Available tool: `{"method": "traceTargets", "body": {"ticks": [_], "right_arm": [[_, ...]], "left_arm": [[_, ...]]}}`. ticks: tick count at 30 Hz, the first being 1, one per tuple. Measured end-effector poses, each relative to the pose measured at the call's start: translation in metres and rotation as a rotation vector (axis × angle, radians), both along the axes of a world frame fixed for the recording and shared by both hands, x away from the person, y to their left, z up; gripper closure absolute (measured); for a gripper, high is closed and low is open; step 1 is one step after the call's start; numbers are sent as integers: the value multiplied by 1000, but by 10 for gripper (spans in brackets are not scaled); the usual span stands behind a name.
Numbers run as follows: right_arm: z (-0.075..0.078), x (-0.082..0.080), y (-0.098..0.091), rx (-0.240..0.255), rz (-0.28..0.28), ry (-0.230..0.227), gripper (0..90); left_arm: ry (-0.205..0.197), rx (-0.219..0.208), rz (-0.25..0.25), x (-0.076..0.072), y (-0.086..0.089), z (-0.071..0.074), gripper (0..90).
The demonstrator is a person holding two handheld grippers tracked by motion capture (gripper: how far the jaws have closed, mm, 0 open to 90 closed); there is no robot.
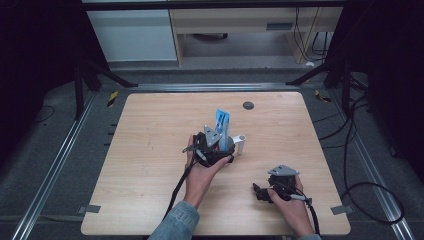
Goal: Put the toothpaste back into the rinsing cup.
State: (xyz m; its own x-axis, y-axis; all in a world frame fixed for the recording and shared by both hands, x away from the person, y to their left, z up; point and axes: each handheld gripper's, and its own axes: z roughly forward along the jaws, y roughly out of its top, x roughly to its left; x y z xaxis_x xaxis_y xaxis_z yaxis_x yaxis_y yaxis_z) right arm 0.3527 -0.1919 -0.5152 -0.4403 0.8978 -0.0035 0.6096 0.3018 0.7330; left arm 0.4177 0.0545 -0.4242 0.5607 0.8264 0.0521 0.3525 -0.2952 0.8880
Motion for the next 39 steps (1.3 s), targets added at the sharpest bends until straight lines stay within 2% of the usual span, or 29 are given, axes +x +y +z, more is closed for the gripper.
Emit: {"method": "traceTargets", "body": {"ticks": [7,19,20,24,28,30,35,39], "right_arm": [[0,0,0,0,0,0,42],[0,0,0,0,0,0,42],[0,0,0,0,0,0,41],[0,0,0,1,0,0,42],[0,0,0,1,0,0,42],[0,0,0,0,0,0,41],[0,-1,0,1,0,1,41],[0,-1,0,1,0,1,41]], "left_arm": [[-14,23,-19,-5,5,6,82],[20,30,-78,-10,12,4,90],[28,52,-93,-11,12,2,89],[41,60,-111,-14,14,0,86],[53,31,-127,-17,14,1,82],[49,39,-131,-19,15,2,82],[71,29,-144,-21,18,0,81],[68,41,-150,-23,20,-1,78]]}}
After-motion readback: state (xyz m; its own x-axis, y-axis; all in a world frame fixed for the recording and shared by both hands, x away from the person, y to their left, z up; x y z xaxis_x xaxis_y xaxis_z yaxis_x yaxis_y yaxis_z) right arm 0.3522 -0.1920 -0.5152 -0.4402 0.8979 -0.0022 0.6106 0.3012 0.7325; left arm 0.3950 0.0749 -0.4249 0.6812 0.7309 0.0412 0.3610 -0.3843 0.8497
